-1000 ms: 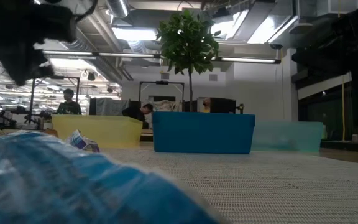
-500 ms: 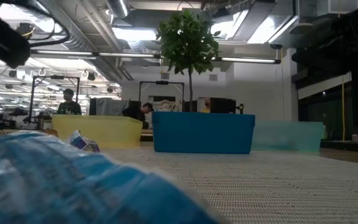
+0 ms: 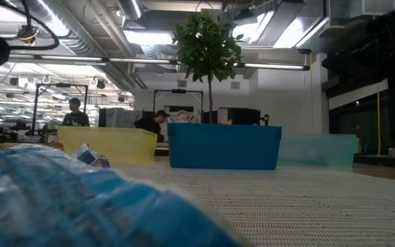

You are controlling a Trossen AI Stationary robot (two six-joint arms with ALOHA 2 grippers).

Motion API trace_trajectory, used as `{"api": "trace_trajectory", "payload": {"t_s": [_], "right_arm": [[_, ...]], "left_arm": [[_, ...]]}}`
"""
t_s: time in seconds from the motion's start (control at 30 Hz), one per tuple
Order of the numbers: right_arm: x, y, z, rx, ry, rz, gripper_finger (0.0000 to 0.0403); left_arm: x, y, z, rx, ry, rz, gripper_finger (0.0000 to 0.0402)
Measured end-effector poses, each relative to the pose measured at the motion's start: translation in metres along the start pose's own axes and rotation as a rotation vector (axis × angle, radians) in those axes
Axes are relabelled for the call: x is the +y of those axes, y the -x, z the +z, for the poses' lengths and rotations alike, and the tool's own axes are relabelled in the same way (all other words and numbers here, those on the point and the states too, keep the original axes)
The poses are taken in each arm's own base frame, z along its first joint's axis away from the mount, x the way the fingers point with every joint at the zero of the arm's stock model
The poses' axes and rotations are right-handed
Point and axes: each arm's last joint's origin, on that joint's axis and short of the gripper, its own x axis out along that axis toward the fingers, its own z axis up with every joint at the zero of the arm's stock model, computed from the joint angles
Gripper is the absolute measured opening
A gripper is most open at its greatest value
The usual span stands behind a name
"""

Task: Pick and place Granola Bars by type
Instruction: Put the orange granola bar into the yellow bin

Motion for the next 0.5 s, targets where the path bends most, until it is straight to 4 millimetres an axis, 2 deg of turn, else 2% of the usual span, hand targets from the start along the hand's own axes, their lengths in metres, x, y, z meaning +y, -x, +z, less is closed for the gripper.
{"api": "trace_trajectory", "payload": {"t_s": [0.33,0.5], "right_arm": [[0.0,0.0,0.0,0.0,0.0,0.0,0.0024],[0.0,0.0,0.0,0.0,0.0,0.0,0.0024]], "left_arm": [[-0.012,-0.002,-0.007,-0.041,-0.016,-0.101,0.0199],[-0.012,-0.005,-0.013,-0.032,-0.032,-0.097,0.0235]]}}
